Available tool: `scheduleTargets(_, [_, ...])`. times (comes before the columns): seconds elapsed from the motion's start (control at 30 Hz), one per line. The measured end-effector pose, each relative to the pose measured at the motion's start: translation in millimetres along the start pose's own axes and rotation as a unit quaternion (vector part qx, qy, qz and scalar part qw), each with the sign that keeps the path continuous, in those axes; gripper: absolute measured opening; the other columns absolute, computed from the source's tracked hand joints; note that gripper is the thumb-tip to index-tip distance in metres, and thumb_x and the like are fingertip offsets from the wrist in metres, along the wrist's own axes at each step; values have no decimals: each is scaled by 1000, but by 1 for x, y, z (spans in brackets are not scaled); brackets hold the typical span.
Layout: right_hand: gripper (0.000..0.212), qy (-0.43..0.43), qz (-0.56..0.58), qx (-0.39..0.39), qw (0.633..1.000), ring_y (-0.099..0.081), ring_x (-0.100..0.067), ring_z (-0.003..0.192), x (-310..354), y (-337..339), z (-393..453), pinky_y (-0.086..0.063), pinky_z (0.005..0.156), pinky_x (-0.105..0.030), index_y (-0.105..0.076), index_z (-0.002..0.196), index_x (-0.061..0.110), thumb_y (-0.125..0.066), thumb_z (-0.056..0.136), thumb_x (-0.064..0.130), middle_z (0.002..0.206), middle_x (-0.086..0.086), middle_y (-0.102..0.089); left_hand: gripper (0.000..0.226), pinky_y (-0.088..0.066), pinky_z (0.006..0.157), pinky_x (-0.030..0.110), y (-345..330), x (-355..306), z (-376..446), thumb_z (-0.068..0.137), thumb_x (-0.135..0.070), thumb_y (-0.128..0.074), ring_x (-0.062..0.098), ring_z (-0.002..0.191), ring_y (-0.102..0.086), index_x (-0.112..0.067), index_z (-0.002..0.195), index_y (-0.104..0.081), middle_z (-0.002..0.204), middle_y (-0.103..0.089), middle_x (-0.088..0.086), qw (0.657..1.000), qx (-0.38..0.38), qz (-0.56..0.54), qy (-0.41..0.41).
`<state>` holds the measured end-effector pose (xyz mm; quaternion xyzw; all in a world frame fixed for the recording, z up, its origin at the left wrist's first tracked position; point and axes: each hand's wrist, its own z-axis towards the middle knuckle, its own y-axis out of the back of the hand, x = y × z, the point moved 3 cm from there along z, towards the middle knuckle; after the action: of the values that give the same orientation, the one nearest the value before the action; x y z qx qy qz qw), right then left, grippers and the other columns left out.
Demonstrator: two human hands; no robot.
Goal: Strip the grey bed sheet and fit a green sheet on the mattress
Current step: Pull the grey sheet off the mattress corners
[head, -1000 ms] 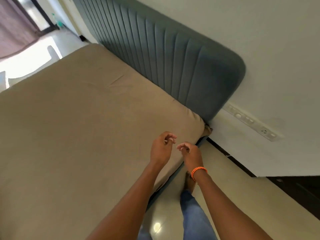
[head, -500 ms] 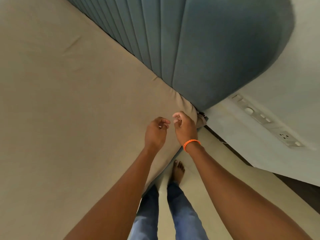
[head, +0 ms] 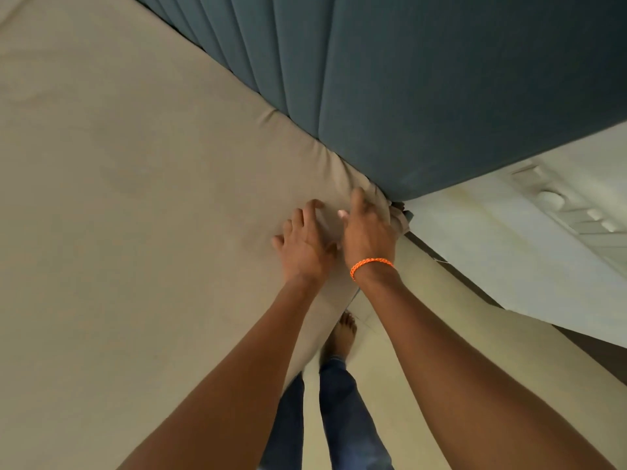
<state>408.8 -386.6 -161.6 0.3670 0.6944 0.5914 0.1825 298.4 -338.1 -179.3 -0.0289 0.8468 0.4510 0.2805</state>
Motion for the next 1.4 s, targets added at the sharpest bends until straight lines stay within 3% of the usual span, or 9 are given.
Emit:
scheduleTargets(0.27, [30, -9, -63, 48, 997, -70, -36, 104, 12, 4, 22, -36, 72, -38, -44, 131, 10, -40, 102, 4, 111, -16, -74, 76, -31, 84, 42, 6, 10, 9, 73, -28, -86, 21, 107, -53, -34, 136, -44, 108, -54, -8, 997, 2, -73, -36])
scheduleTargets(0.4, [10, -63, 122, 121, 983, -64, -39, 95, -8, 2, 35, -48, 76, -41, -54, 101, 22, -45, 102, 17, 100, -12, -68, 89, -36, 94, 41, 17, 17, 8, 85, -26, -83, 18, 115, -54, -35, 153, -27, 127, -50, -2, 991, -33, -123, -29])
scheduleTargets(0.53, [22, -147, 421, 171, 879, -43, -12, 46, -16, 7, 31, -39, 46, -24, -48, 85, 9, -44, 107, 8, 60, -5, -40, 86, -52, 93, 48, 29, 23, 13, 91, -17, -76, 22, 101, -58, -45, 154, -25, 127, -48, 0, 989, -30, -122, -79])
scheduleTargets(0.8, [25, -118, 631, 226, 733, -36, -9, 48, 43, 4, 18, -26, 43, -21, -48, 84, 16, -48, 109, 12, 62, 2, -34, 60, -54, 93, 47, 39, 24, 24, 95, -14, -47, 24, 109, -58, -34, 151, -43, 129, -50, 3, 975, -48, -159, -145])
scheduleTargets(0.9, [28, -72, 664, 266, 695, -35, -1, 46, 118, -10, 20, -28, 39, -15, -45, 83, 14, -43, 109, 2, 64, 0, -31, 43, -53, 88, 39, 49, 52, 26, 91, -24, -45, 19, 106, -62, -33, 131, -57, 119, -59, -3, 954, -140, -264, -39])
scheduleTargets(1.0, [30, -79, 644, 266, 713, -34, -6, 39, 144, -30, 20, -28, 38, -17, -43, 80, 12, -42, 109, 2, 60, -4, -33, 37, -51, 73, 47, 59, 88, 25, 79, -20, -41, 25, 94, -59, -17, 107, -64, 103, -55, 0, 972, -140, -186, -2])
scheduleTargets(1.1, [25, -91, 577, 207, 785, -42, -9, 38, 121, -39, 13, -31, 39, -20, -51, 81, 11, -47, 105, 4, 58, -4, -46, 46, -52, 81, 48, 64, 86, 20, 79, -15, -38, 22, 95, -58, -16, 115, -67, 104, -58, 0, 971, -137, -195, -20])
scheduleTargets(1.23, [6, -43, 382, -18, 923, -61, -11, 85, 68, -19, -10, -52, 78, -34, -63, 104, 15, -59, 101, 19, 96, 5, -65, 34, -52, 89, 49, 61, 58, 17, 103, -30, -43, 21, 103, -62, -20, 132, -57, 112, -64, -1, 968, -146, -202, -16])
scheduleTargets(1.4, [57, -45, 108, -73, 990, -42, -23, 134, 7, -16, -49, -35, 110, -42, -48, 143, 25, -63, 94, 51, 144, -2, -44, 66, -50, 97, 48, 36, 14, 7, 97, -71, -47, 24, 115, -61, -23, 142, -43, 128, -62, 0, 995, -13, -61, -74])
